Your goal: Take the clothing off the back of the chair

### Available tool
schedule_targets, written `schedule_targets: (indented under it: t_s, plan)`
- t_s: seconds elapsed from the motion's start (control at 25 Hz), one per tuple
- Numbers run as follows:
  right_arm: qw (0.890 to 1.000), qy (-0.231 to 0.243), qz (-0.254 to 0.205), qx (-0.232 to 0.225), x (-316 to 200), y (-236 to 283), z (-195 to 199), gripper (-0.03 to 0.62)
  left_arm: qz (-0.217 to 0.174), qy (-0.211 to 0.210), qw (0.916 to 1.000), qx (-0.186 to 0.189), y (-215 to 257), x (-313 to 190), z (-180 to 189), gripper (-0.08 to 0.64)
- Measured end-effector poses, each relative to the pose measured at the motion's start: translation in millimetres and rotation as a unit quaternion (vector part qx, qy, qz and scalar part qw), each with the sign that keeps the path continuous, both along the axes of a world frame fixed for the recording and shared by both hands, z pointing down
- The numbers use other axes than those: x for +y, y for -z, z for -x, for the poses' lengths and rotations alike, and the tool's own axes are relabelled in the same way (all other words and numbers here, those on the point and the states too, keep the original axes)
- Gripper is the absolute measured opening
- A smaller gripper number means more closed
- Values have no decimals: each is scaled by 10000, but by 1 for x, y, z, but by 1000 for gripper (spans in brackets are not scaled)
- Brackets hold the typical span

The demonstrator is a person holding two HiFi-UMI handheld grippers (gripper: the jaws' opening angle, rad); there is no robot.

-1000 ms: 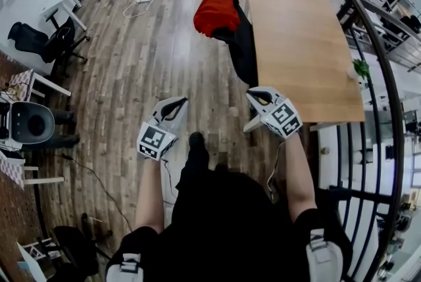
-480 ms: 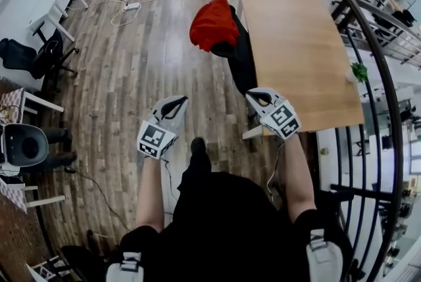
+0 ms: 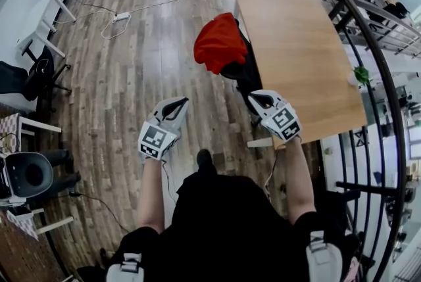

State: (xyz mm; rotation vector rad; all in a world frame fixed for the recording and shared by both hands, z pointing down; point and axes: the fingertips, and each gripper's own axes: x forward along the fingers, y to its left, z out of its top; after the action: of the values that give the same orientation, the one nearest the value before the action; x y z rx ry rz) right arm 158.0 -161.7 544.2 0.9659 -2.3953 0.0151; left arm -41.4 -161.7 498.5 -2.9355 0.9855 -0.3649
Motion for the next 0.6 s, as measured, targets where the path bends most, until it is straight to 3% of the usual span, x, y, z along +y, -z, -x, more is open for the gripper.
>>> schedule_targets:
  t_s: [0.28, 0.6]
  plan:
    - [9995, -286, -37, 84, -41, -7, 18, -2, 5, -141, 9999, 49, -8, -53, 31, 3]
    - [9984, -540, -42, 163, -62, -12, 12, -2, -27, -392, 9992, 37, -13, -83, 25, 3]
